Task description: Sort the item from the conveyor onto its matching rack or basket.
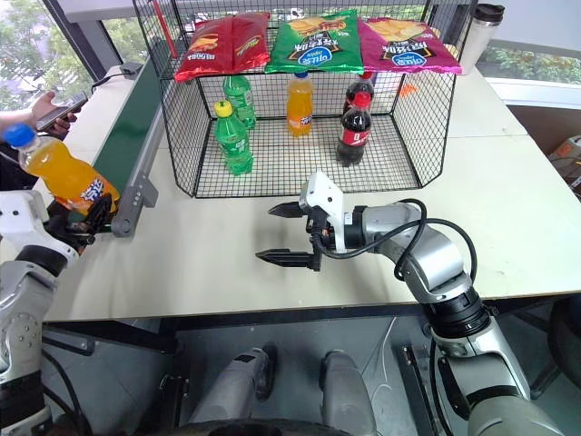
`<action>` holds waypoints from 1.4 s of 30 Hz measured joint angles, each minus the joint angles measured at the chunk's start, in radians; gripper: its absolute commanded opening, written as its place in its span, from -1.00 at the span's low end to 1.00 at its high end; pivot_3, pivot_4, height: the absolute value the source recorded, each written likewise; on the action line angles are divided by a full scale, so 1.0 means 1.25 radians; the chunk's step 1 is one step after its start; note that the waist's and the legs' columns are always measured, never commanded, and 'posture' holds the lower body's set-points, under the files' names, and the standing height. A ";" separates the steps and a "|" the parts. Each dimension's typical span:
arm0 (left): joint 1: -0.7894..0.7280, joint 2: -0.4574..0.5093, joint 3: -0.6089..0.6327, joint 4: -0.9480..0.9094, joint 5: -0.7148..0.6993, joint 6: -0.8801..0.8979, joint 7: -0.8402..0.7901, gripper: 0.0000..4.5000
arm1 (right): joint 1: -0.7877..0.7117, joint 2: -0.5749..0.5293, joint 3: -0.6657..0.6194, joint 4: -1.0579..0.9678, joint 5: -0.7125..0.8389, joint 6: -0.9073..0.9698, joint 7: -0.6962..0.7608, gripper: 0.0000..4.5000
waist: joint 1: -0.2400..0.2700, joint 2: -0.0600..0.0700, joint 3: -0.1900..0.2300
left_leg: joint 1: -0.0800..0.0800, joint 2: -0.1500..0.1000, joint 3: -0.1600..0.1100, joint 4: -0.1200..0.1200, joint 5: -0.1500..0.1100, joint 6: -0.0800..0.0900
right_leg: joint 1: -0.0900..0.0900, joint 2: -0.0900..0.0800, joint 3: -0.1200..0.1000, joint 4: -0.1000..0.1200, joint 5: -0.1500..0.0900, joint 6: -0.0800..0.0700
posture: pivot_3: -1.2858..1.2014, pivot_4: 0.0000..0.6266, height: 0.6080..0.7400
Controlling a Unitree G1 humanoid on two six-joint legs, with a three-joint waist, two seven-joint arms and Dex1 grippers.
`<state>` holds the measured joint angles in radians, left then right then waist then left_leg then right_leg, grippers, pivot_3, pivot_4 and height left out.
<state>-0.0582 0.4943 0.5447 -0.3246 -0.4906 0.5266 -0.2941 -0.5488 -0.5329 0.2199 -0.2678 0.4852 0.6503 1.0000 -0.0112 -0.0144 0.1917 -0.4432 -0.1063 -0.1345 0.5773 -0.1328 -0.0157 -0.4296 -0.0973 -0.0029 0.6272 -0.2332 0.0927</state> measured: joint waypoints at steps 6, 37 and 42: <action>-0.084 0.054 -0.013 -0.005 -0.055 0.044 -0.037 0.25 | -0.004 0.003 -0.008 -0.003 0.009 0.011 -0.014 1.00 | 0.003 0.000 0.000 | 0.000 0.000 0.000 0.000 0.000 0.000 | 0.000 0.000 0.000 0.000 0.000 0.000 | 0.03 -0.52 0.98; -0.264 -0.013 -0.545 0.104 0.070 -0.063 -0.409 0.25 | -0.101 0.040 -0.084 0.014 0.025 0.086 -0.196 1.00 | 0.000 0.000 0.001 | 0.000 -0.001 0.001 0.000 0.000 0.001 | -0.001 0.000 0.000 0.000 0.001 -0.001 | 0.03 -0.52 0.98; -0.279 -0.040 -0.560 0.116 0.083 -0.069 -0.415 0.25 | -0.107 0.051 -0.084 0.014 0.025 0.086 -0.200 1.00 | -0.001 0.000 0.001 | 0.000 -0.001 0.001 0.000 0.001 0.002 | -0.001 0.000 0.000 0.001 0.001 -0.001 | 0.03 -0.52 0.98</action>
<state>-0.4076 0.4442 -0.1547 -0.1801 -0.3868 0.4404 -0.8130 -0.6821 -0.4690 0.1151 -0.2502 0.5164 0.7574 0.7505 -0.0131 -0.0141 0.1925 -0.4435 -0.1069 -0.1335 0.5767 -0.1316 -0.0138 -0.4306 -0.0968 -0.0033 0.6278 -0.2317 0.0916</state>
